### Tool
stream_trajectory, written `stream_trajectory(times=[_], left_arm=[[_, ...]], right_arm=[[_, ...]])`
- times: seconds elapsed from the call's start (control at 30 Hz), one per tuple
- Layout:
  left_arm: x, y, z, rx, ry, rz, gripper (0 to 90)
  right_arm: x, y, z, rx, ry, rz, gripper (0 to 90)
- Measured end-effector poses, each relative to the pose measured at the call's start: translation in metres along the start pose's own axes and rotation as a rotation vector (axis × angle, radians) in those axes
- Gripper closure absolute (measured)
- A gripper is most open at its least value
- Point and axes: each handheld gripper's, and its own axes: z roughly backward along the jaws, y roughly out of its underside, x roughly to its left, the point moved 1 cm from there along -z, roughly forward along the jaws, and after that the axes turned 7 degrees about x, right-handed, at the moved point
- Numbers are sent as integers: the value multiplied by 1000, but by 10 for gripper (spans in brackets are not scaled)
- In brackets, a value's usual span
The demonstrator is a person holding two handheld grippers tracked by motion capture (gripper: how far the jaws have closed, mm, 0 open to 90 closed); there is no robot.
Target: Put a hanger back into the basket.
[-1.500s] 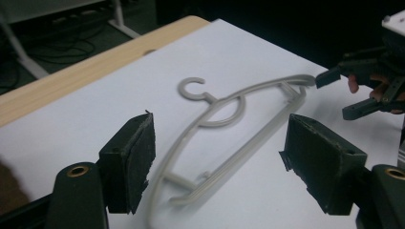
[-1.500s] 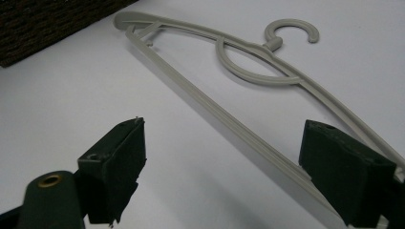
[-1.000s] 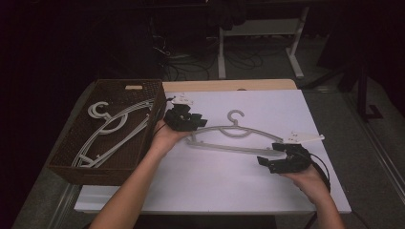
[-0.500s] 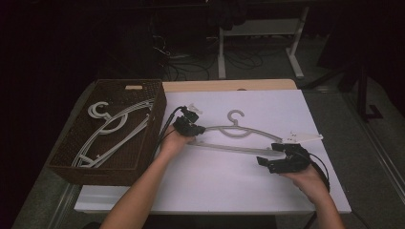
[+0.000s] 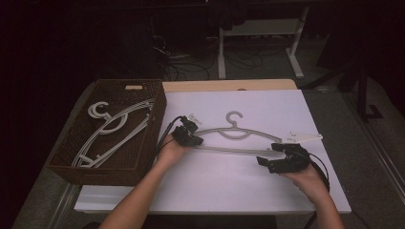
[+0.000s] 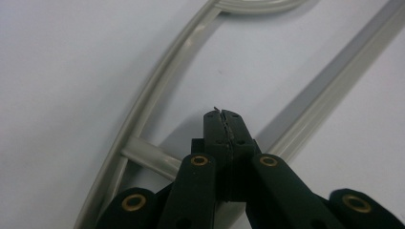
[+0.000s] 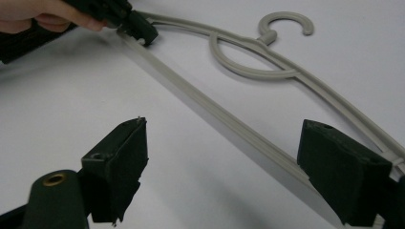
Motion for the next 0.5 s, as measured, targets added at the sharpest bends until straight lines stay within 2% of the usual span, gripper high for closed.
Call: stream_trajectory(times=[0.13, 0.5], left_arm=[[-10, 9, 7, 13, 19, -22, 900], [-40, 35, 21, 27, 109, -66, 900]], right_arm=[[0, 0, 1, -1, 3, -3, 172], [-2, 1, 2, 2, 13, -8, 175]])
